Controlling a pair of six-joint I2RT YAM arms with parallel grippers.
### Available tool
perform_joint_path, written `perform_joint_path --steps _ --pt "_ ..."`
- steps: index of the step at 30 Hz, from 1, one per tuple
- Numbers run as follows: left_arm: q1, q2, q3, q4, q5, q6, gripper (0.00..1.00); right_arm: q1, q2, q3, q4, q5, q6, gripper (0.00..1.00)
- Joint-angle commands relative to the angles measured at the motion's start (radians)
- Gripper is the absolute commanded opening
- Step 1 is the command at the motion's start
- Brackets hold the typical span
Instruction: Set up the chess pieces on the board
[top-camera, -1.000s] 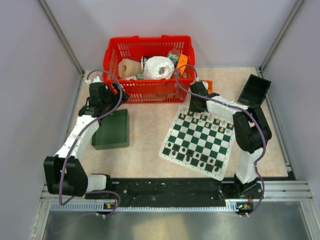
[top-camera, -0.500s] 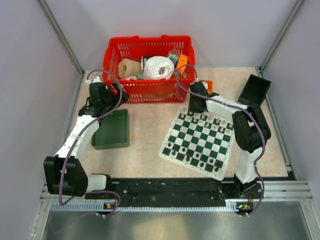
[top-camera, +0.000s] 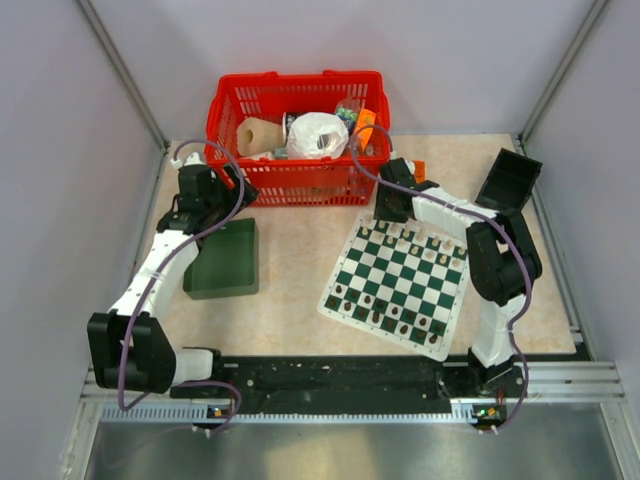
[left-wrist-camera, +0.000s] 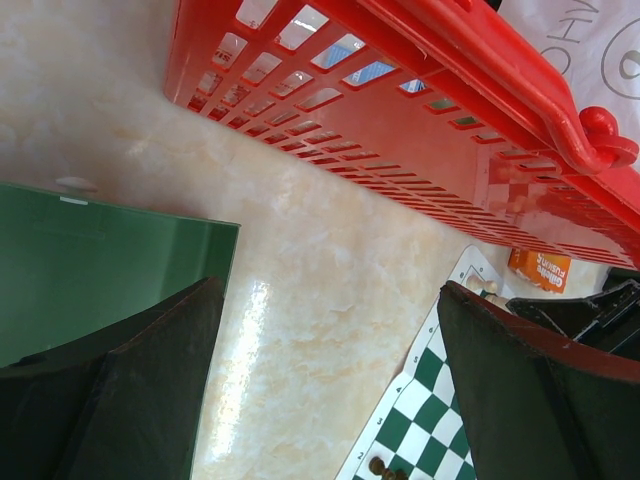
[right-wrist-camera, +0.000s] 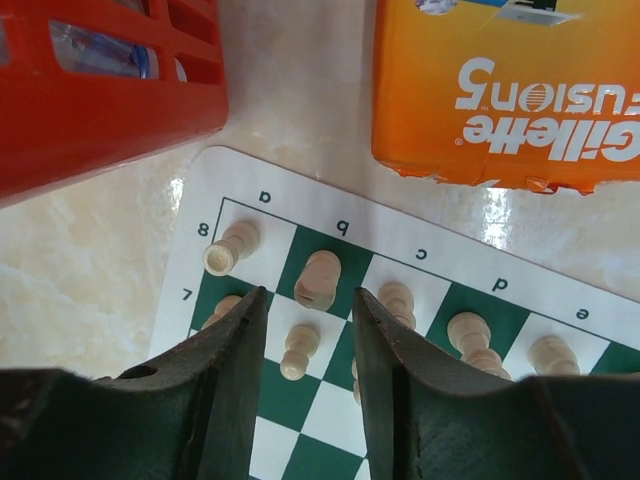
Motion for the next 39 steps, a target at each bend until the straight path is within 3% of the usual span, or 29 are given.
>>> perform_joint_path --steps 1,6,15,24,32,39 --pt "0.007 -0.014 0.005 0.029 -0.010 0.010 0.93 -0.004 -0.080 0.052 -0.006 0.028 -0.024 0.41" --pt "0.006 -0.020 0.005 0.023 -0.015 0.010 0.94 -0.024 -0.156 0.051 -0.032 0.042 -0.031 0.49" --pt "0.007 -0.034 -0.007 0.027 -0.053 -0.004 0.99 -0.102 -0.386 -0.050 -0.076 0.097 -0.028 0.79" --pt "0.006 -0.061 -0.018 0.000 -0.157 -0.022 0.99 -0.281 -0.630 -0.349 -0.067 0.393 0.107 0.99" --pt "0.006 -0.148 -0.117 0.133 -0.177 -0.010 0.99 -0.340 -0.808 -0.607 0.149 0.557 0.020 0.99" --pt "0.006 -0.179 -0.137 0.142 -0.216 0.002 0.99 -0.338 -0.858 -0.689 0.304 0.587 -0.083 0.99"
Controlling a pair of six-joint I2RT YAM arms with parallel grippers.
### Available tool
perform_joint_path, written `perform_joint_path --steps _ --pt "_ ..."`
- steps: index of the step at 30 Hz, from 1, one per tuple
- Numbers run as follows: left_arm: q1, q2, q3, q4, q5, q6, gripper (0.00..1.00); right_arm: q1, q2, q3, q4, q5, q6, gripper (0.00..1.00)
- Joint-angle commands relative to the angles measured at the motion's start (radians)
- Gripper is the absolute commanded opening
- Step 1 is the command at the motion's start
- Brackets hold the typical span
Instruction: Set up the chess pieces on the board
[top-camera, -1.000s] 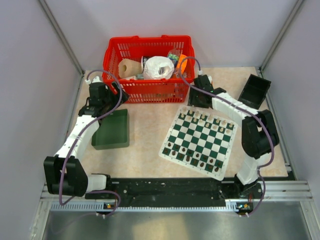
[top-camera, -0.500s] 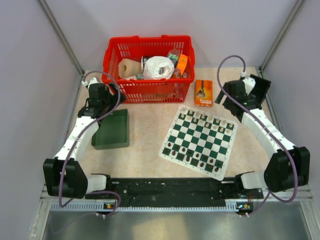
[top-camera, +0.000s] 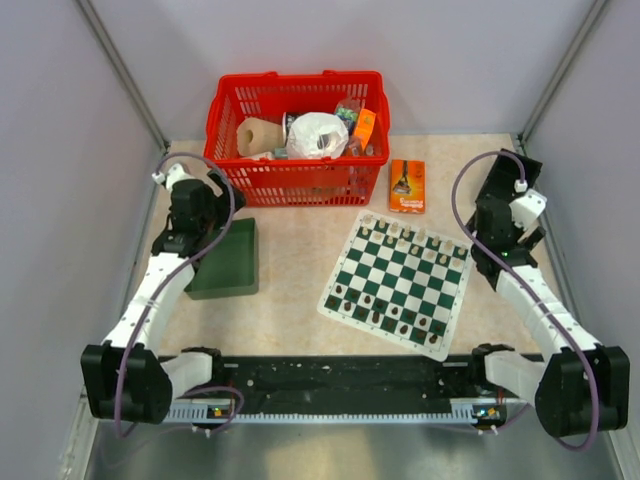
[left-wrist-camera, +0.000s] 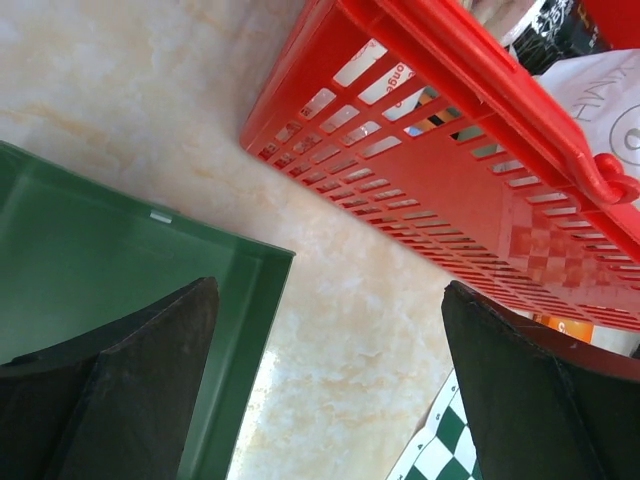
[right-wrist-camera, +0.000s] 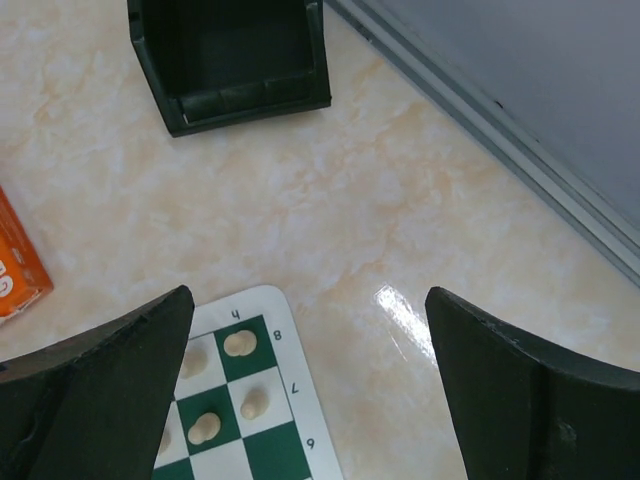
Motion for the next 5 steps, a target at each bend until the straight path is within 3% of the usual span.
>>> perform_joint_path --steps 1,5 --pt "0.004 -0.027 -0.006 0.065 -0.033 0.031 0.99 0.002 -0.019 -0.025 0.188 0.057 -0.108 0.99" --pt "0.004 -0.038 -0.006 0.050 -0.036 0.054 0.99 0.000 0.016 -0.018 0.223 0.054 -0.171 0.99"
